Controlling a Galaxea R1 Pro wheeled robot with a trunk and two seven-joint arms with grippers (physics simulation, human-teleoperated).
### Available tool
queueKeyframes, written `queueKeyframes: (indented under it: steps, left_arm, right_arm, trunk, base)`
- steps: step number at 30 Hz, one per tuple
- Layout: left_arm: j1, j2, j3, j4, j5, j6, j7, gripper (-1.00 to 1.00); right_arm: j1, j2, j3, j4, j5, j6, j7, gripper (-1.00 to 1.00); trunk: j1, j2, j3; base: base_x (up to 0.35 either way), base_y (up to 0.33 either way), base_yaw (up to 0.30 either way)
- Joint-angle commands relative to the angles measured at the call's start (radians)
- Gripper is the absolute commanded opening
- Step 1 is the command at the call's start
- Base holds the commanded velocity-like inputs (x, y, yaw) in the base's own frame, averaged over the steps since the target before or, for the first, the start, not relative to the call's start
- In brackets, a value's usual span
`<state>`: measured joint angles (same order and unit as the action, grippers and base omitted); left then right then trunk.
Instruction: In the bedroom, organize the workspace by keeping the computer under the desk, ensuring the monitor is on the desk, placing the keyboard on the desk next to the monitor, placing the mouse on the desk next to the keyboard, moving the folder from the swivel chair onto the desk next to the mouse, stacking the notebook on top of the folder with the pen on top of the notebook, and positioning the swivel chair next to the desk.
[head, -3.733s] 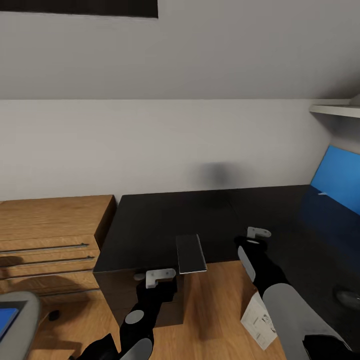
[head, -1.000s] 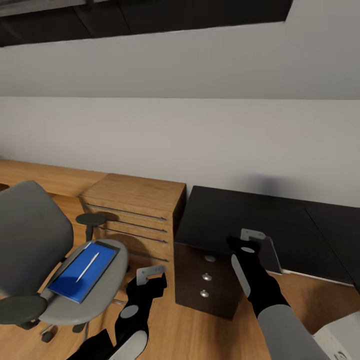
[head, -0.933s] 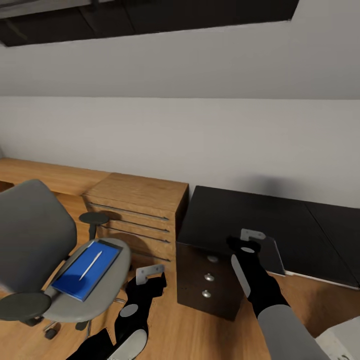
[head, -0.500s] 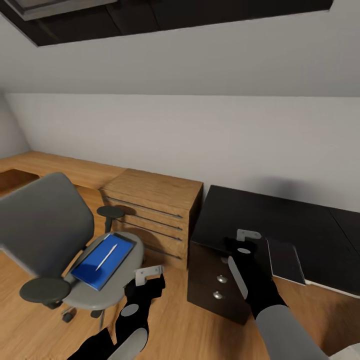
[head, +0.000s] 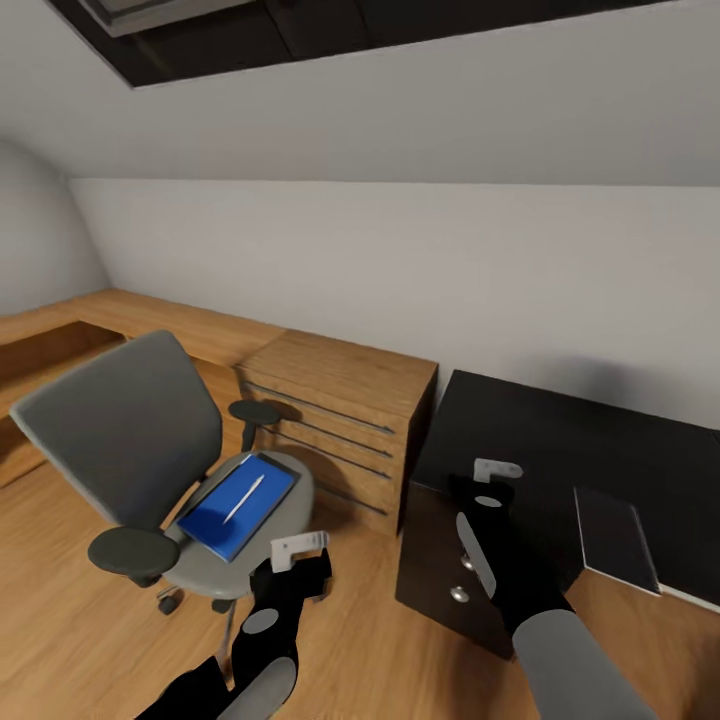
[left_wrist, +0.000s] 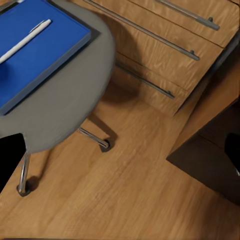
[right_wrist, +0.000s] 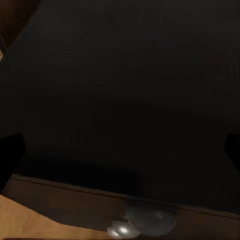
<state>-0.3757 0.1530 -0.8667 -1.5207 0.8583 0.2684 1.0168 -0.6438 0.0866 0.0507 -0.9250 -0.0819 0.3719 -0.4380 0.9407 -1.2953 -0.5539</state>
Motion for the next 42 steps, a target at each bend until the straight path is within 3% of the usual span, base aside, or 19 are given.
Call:
queueKeyframes:
  steps: [1,10,24,29,35,42]
  left_arm:
    - [-0.002,0.001,-0.002,-0.001,0.002,0.006,0.006,1.00]
    - [-0.002,0.000,-0.003,-0.001,0.002,0.006,0.006,1.00]
    - [-0.002,0.003,0.002,-0.004,0.001,0.004,0.007,1.00]
    - [-0.002,0.011,0.030,-0.004,0.004,-0.059,0.022,1.00]
    - [-0.002,0.015,0.062,-0.003,0.050,-0.071,0.030,1.00]
    - [-0.002,0.036,0.086,-0.004,0.073,-0.073,0.031,1.00]
  right_arm:
    - [0.000,-0.001,0.003,-0.002,-0.009,0.004,-0.009,1.00]
    - [0.000,-0.001,0.003,-0.003,-0.010,0.004,-0.010,1.00]
    - [0.000,0.001,0.004,-0.003,-0.010,0.002,-0.010,1.00]
    - [0.001,0.001,0.028,-0.002,-0.010,0.002,-0.009,1.00]
    - [0.001,0.001,0.030,-0.002,-0.010,0.002,-0.009,1.00]
    - [0.001,0.001,0.031,-0.002,-0.010,0.002,-0.009,1.00]
  trunk:
    - [0.000,-0.001,-0.002]
    - [0.000,-0.001,-0.008]
    - [0.000,-0.001,-0.008]
    - [0.000,-0.001,-0.008]
    - [0.000,-0.001,-0.008]
    - [0.000,-0.001,-0.008]
  base:
    - [0.000,0.042,0.211]
    - [0.000,0.178,0.143]
    - [0.000,0.011,0.190]
    - [0.000,0.000,0.248]
    - [0.000,0.000,0.248]
    - [0.000,0.000,0.248]
